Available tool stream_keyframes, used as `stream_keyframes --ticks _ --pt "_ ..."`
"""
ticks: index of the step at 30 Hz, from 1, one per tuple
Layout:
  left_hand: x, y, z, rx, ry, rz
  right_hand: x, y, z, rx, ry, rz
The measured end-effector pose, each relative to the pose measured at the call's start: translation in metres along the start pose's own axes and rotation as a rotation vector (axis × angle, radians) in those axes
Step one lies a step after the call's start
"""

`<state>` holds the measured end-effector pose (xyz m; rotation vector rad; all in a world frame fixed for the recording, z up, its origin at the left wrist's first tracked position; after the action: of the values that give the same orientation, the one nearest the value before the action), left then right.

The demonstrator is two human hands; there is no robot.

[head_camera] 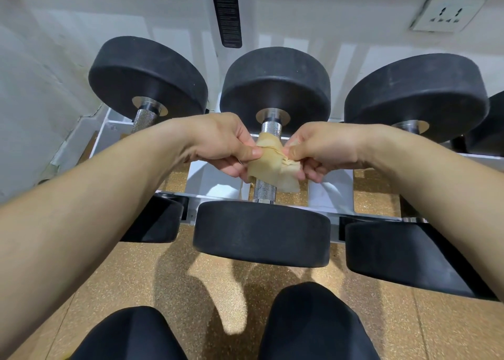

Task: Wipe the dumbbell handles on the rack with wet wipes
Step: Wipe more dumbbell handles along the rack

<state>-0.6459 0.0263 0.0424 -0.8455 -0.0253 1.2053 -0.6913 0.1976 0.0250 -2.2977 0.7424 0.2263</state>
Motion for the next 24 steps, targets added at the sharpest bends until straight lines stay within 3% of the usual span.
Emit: stream_keyframes --ticks 6,11,15,19,24 --pt "0.005 0.001 -0.005 0.039 0.199 -0.003 -0.001 -0.001 -0.008 -0.081 -0.128 0.043" --pt "0.009 0.004 -0.008 0.082 0.348 -0.002 -0.003 -0.007 -0.011 -0.124 -0.091 -0.013" --pt "0.006 -0.002 -0.004 0.169 0.416 -0.04 -0.003 -0.005 -0.004 -0.089 -0.106 -0.057" --pt "0.002 -0.015 -0.001 0.261 0.379 -0.111 0.01 0.003 0.002 -0.02 -0.281 -0.049" --pt "0.01 -0.011 -0.011 0.229 0.501 -0.059 0.013 -0.002 -0.002 -0.034 -0.239 -0.156"
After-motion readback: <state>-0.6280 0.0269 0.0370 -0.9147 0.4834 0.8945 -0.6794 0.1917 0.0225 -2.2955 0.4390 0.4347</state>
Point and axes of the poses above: each hand's wrist, its own y-axis towards the middle knuckle, its own x-axis out of the palm, z = x × y, the point moved 4 cm from there along y, towards the middle knuckle, and after that the axes turned 5 degrees about z, right-handed, at the moved point
